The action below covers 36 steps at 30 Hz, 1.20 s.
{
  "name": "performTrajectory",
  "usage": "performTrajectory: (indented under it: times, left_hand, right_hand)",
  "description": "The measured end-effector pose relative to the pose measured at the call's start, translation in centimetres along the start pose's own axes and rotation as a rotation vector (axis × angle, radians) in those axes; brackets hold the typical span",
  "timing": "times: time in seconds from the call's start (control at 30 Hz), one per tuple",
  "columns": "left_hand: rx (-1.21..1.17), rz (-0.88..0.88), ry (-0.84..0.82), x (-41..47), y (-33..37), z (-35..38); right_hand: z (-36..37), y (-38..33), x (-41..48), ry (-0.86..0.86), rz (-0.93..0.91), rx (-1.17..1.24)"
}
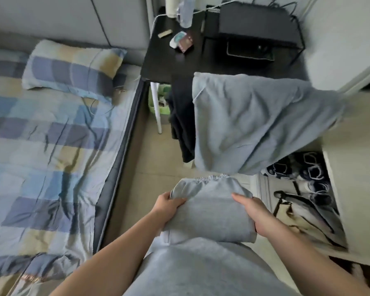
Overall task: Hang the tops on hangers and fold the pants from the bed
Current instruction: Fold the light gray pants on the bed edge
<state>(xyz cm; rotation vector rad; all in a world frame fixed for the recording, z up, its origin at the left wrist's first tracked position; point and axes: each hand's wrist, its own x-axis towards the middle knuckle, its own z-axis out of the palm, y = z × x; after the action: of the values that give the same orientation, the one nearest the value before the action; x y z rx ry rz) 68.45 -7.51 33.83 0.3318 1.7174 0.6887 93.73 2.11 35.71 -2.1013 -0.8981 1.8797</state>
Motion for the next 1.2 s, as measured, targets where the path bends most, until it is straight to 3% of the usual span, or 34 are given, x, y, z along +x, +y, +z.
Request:
performTrajectory:
  times: [0.43,0.77,1.0,1.2]
  left_hand:
    - [0.548,0.218,-0.435,4.1,14.1,24.2]
    - [0.806,0.378,-0.733,7.9,25.0,44.0]
    - [1.023,0.524,-0.843,9.1,30.8,54.9]
    - [1.022,0.61,-0.899,8.8,33.9,63.5]
  right_hand:
    - [-19.4,4.7,-0.9,0.356,0.029,0.704]
    - [-29.3,1.6,1.0,0.594,0.004,1.138]
    - [-35.6,-0.9,4.2,0.838,-0.02,1.239]
    - [-43.0,-2.6,6.5,0.995,-0.055,1.28]
